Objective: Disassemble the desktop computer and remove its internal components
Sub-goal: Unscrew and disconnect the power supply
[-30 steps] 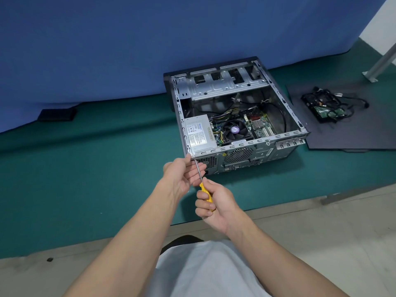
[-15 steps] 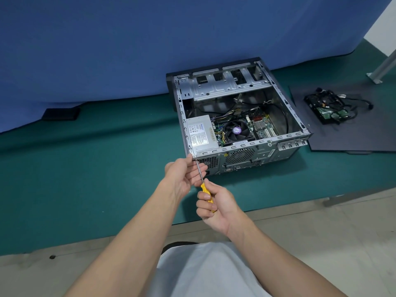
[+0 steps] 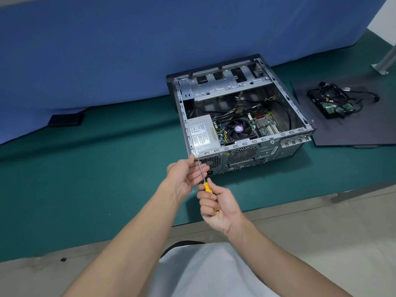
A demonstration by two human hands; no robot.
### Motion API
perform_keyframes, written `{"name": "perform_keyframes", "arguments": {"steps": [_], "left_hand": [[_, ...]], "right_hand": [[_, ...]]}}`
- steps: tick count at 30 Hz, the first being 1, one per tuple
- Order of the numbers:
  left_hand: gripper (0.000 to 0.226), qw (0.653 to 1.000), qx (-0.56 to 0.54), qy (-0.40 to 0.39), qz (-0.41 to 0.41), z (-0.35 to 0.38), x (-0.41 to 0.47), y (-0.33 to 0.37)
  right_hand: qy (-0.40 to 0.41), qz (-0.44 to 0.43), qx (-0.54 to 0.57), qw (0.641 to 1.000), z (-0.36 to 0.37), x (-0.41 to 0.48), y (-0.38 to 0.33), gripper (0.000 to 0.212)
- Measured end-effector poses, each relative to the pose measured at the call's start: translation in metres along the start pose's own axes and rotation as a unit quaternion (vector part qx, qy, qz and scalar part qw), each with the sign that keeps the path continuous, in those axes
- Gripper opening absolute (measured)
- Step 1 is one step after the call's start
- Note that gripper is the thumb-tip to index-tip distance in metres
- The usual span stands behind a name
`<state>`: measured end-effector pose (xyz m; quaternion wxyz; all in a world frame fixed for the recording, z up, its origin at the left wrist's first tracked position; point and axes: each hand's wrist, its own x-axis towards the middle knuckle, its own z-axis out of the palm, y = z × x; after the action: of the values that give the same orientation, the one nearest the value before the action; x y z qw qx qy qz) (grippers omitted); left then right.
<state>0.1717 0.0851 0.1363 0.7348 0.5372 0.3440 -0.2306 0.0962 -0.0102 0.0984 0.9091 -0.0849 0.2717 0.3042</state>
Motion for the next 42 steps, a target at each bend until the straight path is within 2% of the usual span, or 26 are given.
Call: {"name": "perform_keyframes", "arguments": {"steps": [2, 4, 7, 8, 10, 11, 12, 13, 15, 17, 18, 19, 22, 23, 25, 28, 30, 32, 33, 34, 36, 38, 39, 40, 41, 42], "left_hand": [[0.032, 1.0, 0.004, 0.0, -0.002, 0.0, 0.0, 0.0], [0.033, 1.0, 0.006, 0.001, 0.0, 0.0, 0.001, -0.001], [0.033, 1.0, 0.006, 0.005, 0.006, 0.001, 0.002, -0.002], [0.033, 1.0, 0.006, 0.006, 0.006, 0.001, 0.002, -0.003], [0.032, 1.0, 0.007, 0.007, 0.007, 0.0, 0.003, -0.003], [0.031, 1.0, 0.006, 0.009, 0.007, 0.0, 0.002, -0.003], [0.03, 1.0, 0.004, 0.012, 0.007, 0.0, 0.003, -0.003], [0.029, 1.0, 0.003, 0.014, 0.008, 0.0, 0.003, -0.003], [0.024, 1.0, 0.003, 0.016, 0.011, 0.0, 0.003, -0.004], [0.015, 1.0, 0.011, 0.012, 0.019, 0.0, 0.002, -0.005], [0.009, 0.999, 0.016, 0.01, 0.027, 0.0, 0.002, -0.007], [0.007, 0.999, 0.017, 0.012, 0.038, 0.001, 0.001, -0.008], [0.014, 0.997, 0.001, 0.037, 0.062, 0.006, 0.003, -0.013], [0.014, 0.997, -0.005, 0.04, 0.063, 0.007, 0.003, -0.014], [0.013, 0.997, -0.02, 0.038, 0.06, 0.007, 0.004, -0.015], [0.013, 0.997, -0.023, 0.038, 0.063, 0.006, 0.005, -0.015], [0.012, 0.997, -0.028, 0.037, 0.063, 0.005, 0.004, -0.014], [0.011, 0.997, -0.027, 0.035, 0.063, 0.005, 0.003, -0.013], [0.01, 0.997, -0.022, 0.036, 0.064, 0.005, 0.003, -0.014], [0.009, 0.997, -0.015, 0.039, 0.065, 0.006, 0.002, -0.014], [0.011, 0.996, -0.009, 0.045, 0.071, 0.006, 0.001, -0.015], [0.016, 0.996, -0.011, 0.049, 0.077, 0.007, 0.0, -0.016], [0.017, 0.995, -0.011, 0.051, 0.08, 0.008, -0.001, -0.016], [0.017, 0.995, -0.01, 0.054, 0.082, 0.008, -0.001, -0.015], [0.016, 0.995, -0.011, 0.059, 0.083, 0.009, -0.001, -0.015], [0.015, 0.995, -0.013, 0.061, 0.082, 0.009, -0.001, -0.015]], "right_hand": [[0.024, -0.015, -0.036, 0.999, 0.003, 0.0, 0.001, 0.029], [0.093, -0.062, -0.13, 0.985, 0.008, 0.003, 0.005, 0.035], [0.21, -0.156, -0.33, 0.907, 0.021, 0.008, 0.016, 0.035], [0.243, -0.172, -0.423, 0.856, 0.024, 0.009, 0.02, 0.035], [0.309, -0.187, -0.638, 0.68, 0.023, 0.012, 0.024, 0.031], [0.331, -0.195, -0.7, 0.602, 0.022, 0.013, 0.027, 0.027], [0.344, -0.207, -0.725, 0.559, 0.022, 0.014, 0.028, 0.024], [0.349, -0.215, -0.732, 0.545, 0.024, 0.014, 0.029, 0.022], [0.35, -0.217, -0.729, 0.547, 0.026, 0.015, 0.031, 0.026], [0.338, -0.212, -0.711, 0.579, 0.024, 0.014, 0.027, 0.032], [0.328, -0.209, -0.691, 0.609, 0.023, 0.013, 0.024, 0.033], [0.308, -0.206, -0.648, 0.665, 0.023, 0.011, 0.019, 0.032], [0.199, -0.139, -0.395, 0.886, 0.02, 0.0, 0.002, 0.033], [0.155, -0.085, -0.32, 0.931, 0.016, -0.006, -0.004, 0.035], [0.069, 0.015, -0.247, 0.966, 0.006, -0.021, -0.013, 0.036], [0.008, 0.05, -0.238, 0.97, -0.007, -0.034, -0.018, 0.026], [0.003, 0.017, -0.247, 0.969, -0.006, -0.035, -0.019, 0.02], [0.03, -0.025, -0.321, 0.946, 0.001, -0.03, -0.012, 0.009], [0.068, -0.05, -0.403, 0.911, 0.005, -0.027, -0.007, 0.009], [0.12, -0.076, -0.5, 0.854, 0.009, -0.024, 0.0, 0.012], [0.224, -0.127, -0.646, 0.718, 0.013, -0.018, 0.013, 0.014], [0.277, -0.161, -0.726, 0.609, 0.016, -0.016, 0.019, 0.015], [0.284, -0.173, -0.747, 0.576, 0.017, -0.016, 0.019, 0.016], [0.277, -0.177, -0.75, 0.574, 0.017, -0.018, 0.016, 0.016], [0.257, -0.176, -0.728, 0.611, 0.017, -0.019, 0.012, 0.016], [0.227, -0.163, -0.685, 0.673, 0.016, -0.021, 0.008, 0.016]]}}
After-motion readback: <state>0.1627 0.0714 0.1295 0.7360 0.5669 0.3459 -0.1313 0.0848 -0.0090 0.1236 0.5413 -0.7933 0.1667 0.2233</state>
